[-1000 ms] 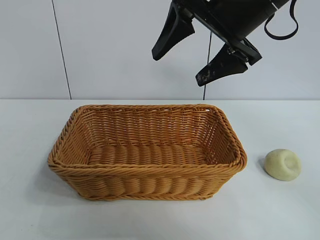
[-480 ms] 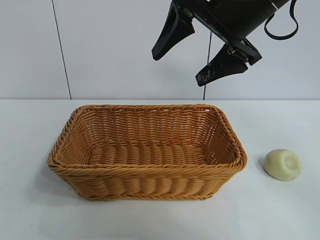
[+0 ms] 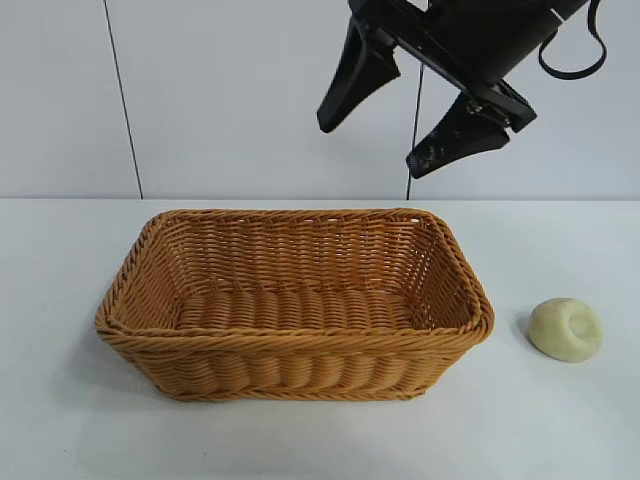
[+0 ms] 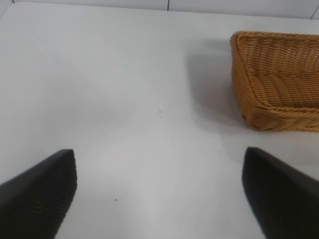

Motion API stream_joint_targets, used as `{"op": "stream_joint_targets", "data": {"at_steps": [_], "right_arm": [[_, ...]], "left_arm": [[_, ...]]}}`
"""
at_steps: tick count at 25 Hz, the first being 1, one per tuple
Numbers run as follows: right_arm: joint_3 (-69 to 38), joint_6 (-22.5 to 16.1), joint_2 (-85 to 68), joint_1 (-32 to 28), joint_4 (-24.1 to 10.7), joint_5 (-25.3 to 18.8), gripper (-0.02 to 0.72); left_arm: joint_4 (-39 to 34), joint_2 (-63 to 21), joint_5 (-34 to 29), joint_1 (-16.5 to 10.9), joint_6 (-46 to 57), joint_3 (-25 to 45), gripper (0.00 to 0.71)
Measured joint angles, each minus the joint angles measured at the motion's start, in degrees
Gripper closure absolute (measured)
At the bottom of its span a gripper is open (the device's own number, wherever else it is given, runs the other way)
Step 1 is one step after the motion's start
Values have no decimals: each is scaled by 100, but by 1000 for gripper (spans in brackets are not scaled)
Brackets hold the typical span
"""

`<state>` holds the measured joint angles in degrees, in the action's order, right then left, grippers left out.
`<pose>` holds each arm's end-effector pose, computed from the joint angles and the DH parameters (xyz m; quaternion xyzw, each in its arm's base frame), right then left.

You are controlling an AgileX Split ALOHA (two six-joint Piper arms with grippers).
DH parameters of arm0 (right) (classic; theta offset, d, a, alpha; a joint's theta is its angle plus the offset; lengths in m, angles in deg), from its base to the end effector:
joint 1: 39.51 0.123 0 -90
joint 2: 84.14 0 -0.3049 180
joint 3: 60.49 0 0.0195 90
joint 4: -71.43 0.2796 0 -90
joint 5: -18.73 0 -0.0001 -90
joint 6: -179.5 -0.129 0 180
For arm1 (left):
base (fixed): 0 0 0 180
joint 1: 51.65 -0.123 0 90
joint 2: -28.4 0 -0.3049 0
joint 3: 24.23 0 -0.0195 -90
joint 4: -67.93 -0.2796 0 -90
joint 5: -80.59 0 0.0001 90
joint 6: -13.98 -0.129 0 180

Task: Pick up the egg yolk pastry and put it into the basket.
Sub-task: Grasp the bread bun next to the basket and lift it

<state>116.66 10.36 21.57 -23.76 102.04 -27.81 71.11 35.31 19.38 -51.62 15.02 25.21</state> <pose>0.3838 0.1578 0.2413 -0.0844 0.9479 0.2349 0.1981 0.0335 -0.0063 0.2712 -0.0064 0.8548 -0.0326 0.5178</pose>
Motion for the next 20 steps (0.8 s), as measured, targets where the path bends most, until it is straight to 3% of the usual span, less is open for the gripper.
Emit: {"op": "stream_joint_targets", "data": {"at_steps": [3,5,7,20], "right_arm": [[220,-644,0,-232,-1239,-327,62],[335,-978,0,-369,-1891,-555,62],[354,-1205,0,-500,-2322,-738,62],[363,-1565,1261,-853,-2907,-840,62]], "left_arm": [[6,0,0,0,0,0,16],[6,0,0,0,0,0,16],[6,0,0,0,0,0,16],[10,0,0,0,0,0,16]]}}
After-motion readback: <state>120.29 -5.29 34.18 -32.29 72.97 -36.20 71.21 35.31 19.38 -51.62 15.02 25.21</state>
